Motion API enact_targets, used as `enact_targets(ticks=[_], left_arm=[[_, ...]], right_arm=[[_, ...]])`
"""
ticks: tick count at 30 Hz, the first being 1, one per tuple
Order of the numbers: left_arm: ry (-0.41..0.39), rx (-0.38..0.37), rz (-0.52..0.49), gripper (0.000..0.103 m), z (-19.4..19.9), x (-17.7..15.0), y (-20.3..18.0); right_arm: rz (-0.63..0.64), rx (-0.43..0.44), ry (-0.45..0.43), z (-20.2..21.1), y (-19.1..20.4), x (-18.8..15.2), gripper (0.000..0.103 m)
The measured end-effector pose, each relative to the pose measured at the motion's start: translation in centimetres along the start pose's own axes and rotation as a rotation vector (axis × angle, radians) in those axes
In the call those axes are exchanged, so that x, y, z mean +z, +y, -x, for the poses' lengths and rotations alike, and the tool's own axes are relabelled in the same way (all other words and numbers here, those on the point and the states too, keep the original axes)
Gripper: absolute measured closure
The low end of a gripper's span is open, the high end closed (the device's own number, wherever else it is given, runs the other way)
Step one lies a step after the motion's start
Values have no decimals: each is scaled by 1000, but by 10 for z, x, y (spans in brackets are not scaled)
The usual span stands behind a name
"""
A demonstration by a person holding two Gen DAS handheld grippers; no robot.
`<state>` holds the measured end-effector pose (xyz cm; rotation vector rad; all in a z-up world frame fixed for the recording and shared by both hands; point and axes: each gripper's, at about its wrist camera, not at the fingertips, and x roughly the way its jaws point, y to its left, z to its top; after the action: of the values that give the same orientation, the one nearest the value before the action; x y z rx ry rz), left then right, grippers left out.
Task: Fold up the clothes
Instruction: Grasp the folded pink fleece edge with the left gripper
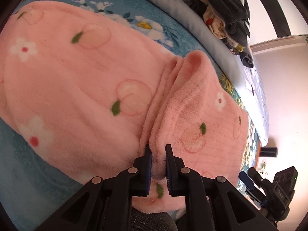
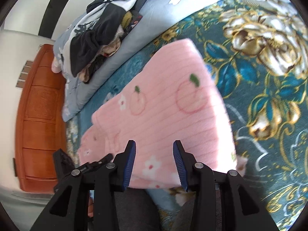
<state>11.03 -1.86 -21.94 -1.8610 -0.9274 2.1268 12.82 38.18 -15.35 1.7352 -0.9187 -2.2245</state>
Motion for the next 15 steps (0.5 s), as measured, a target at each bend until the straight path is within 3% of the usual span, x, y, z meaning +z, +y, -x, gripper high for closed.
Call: enact_targets(ticks=[5, 8, 10, 12, 14, 15], left_arm=[[11, -22, 21, 88, -4, 1, 2], [-25, -107, 49, 85, 12, -1, 8], [-86, -162, 69, 83, 31, 0, 18], [-165, -205, 107, 73, 55, 4, 35], [-270, -214, 193, 60, 82, 6, 64], [-332, -202, 254, 58, 97, 5, 83]], right_arm=[[-33, -71, 83, -25, -23, 5, 62], [-40, -70, 86, -27, -23, 7, 62], [-30, -53, 63, -20, -17, 10, 62], [-17, -30, 38, -12, -12, 10, 62], [-7, -18, 18, -4, -8, 9, 62], [-3, -14, 10, -1, -7, 9, 62]])
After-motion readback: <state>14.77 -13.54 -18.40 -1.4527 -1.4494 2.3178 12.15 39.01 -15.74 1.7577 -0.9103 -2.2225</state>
